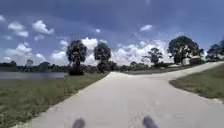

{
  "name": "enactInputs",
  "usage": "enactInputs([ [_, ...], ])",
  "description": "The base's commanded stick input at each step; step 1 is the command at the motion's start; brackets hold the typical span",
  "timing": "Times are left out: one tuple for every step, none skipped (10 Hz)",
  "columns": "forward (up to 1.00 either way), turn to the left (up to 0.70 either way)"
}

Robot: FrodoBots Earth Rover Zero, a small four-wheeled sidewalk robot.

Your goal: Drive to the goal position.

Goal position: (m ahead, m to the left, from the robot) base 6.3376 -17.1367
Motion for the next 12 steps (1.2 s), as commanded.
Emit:
enactInputs([
  [0.70,-0.07],
  [0.70,0.00],
  [0.70,0.00],
  [0.70,0.00],
  [0.70,0.00],
  [0.70,0.00],
  [0.70,0.00],
  [0.70,0.00],
  [0.70,0.00],
  [0.70,0.00],
  [0.70,0.00],
  [0.70,0.00],
])
